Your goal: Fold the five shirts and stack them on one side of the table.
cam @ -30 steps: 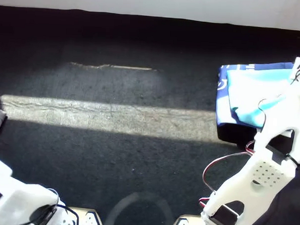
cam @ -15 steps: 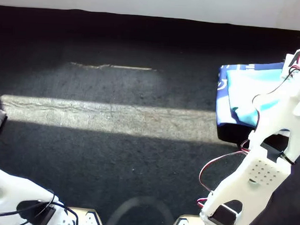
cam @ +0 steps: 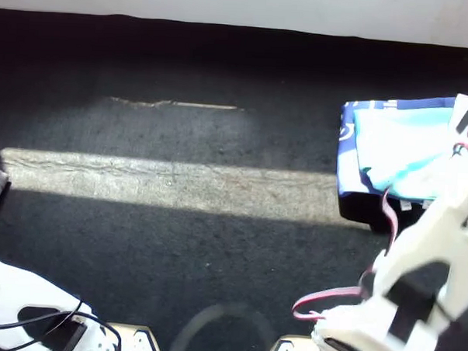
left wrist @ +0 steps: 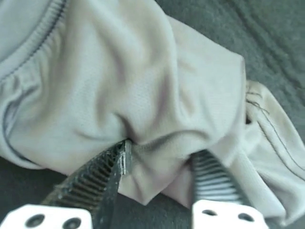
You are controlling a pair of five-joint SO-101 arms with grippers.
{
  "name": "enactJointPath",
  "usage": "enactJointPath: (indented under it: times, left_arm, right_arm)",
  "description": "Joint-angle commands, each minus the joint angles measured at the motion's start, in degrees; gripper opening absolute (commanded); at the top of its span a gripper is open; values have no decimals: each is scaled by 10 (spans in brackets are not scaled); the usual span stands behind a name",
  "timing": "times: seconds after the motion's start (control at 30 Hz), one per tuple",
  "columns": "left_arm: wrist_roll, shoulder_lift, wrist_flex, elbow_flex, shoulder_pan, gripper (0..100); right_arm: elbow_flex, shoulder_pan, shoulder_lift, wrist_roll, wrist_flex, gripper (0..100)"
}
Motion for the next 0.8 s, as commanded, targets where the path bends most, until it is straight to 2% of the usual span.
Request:
enactJointPath:
  times: [0.0,0.03,0.17,0.43,0.63,0.77]
  left_arm:
    - [1,-24,47,-51,19,2]
    - [1,-27,64,-61,25,25]
    - [1,-42,128,-111,51,9]
    - [3,-90,318,-235,151,9]
    - [27,-167,328,-239,227,9]
    - [27,-239,328,-193,291,9]
  right_arm:
    - [221,-3,-158,-7,3,145]
    - [274,-7,-191,-5,3,145]
    - [441,-15,-312,-4,-5,145]
    - [720,-15,-482,-4,-135,145]
    - [849,-15,-549,-4,-168,145]
    - [888,-15,-576,-4,-168,145]
